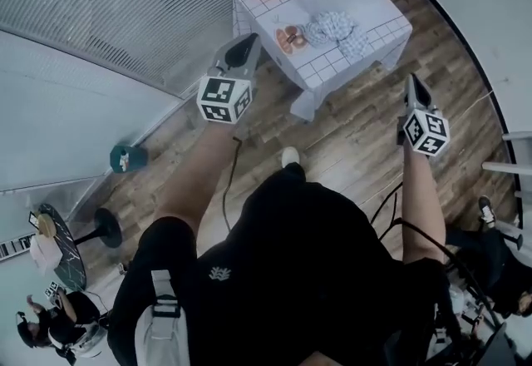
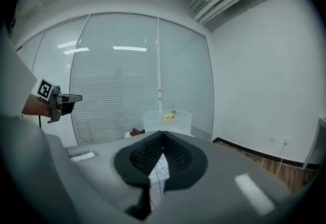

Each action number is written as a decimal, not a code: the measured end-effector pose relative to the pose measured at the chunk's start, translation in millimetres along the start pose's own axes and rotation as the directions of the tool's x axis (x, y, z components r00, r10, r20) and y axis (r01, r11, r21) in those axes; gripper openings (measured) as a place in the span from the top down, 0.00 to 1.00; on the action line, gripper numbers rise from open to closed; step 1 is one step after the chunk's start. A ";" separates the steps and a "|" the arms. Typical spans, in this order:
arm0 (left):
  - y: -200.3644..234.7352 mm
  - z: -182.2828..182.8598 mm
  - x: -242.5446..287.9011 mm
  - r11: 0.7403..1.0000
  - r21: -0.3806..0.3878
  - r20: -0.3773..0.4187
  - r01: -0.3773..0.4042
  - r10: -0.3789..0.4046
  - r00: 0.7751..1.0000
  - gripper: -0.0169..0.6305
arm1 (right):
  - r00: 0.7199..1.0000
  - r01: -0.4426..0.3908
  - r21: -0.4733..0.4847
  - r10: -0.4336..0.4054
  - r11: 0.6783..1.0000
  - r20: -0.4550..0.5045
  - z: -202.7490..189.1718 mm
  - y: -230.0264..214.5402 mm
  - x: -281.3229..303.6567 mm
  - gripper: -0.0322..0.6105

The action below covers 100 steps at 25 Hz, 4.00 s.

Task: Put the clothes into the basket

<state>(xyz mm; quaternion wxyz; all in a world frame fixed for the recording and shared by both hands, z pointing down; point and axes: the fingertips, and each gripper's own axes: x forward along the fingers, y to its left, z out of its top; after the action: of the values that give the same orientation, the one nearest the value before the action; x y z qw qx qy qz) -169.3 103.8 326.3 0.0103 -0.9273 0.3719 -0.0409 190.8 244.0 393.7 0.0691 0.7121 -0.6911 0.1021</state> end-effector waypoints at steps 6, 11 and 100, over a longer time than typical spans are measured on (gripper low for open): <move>40.4 -14.8 48.3 0.999 -0.035 -0.006 0.019 -0.019 1.000 0.96 | 1.000 -0.003 -0.011 0.003 1.000 -0.030 7.4 16.4 61.9 0.95; 50.1 -23.7 84.5 0.998 -0.036 -0.005 0.049 -0.049 0.999 0.96 | 0.999 -0.010 -0.028 0.009 1.000 -0.034 11.1 19.2 94.4 0.95; 123.0 -162.7 327.9 0.989 -0.083 -0.233 -0.121 0.099 0.968 0.96 | 0.805 -0.432 0.075 0.421 0.899 -0.417 -122.5 32.5 387.6 0.87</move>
<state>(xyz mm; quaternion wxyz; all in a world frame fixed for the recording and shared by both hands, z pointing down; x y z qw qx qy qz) -31.5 -209.7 504.7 -0.0748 -0.8939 0.4230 -0.1283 161.4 -103.9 604.5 0.2011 0.4985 -0.8026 0.2586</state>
